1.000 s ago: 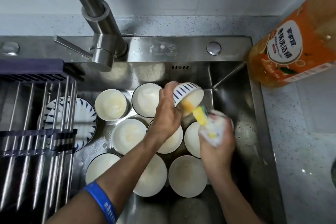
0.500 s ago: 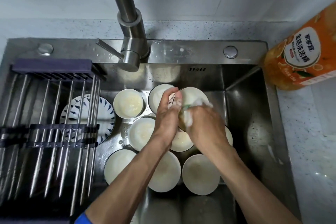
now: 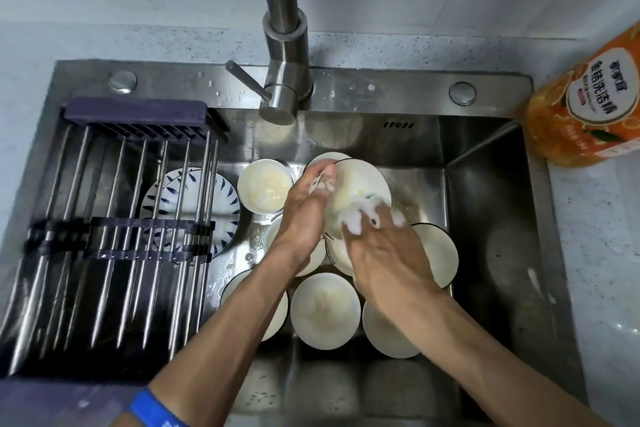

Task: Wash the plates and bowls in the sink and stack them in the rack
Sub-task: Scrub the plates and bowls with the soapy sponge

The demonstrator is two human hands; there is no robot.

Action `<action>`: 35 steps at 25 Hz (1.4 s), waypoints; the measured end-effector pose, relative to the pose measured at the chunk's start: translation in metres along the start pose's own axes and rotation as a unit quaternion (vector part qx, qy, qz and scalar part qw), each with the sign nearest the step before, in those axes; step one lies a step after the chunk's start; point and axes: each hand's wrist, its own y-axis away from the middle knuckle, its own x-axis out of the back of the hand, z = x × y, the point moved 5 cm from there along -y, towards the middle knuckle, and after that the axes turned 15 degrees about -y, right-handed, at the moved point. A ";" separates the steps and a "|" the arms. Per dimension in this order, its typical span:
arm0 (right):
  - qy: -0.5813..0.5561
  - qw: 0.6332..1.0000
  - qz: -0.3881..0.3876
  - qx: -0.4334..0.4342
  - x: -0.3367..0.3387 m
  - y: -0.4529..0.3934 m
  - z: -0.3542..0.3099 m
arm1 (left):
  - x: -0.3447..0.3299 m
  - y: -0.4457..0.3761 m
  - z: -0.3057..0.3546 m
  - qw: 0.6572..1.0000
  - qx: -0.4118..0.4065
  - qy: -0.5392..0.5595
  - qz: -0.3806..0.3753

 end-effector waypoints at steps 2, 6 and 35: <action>-0.067 0.998 0.008 -0.006 -0.011 -0.003 -0.001 | -0.001 0.008 -0.004 0.999 0.009 0.022 0.037; -0.050 0.997 0.027 0.049 -0.018 0.002 0.000 | 0.009 0.004 -0.001 0.997 0.023 -0.041 -0.061; -0.037 0.979 0.116 0.163 -0.040 0.031 0.008 | 0.012 0.011 -0.012 0.963 -0.033 -0.233 -0.128</action>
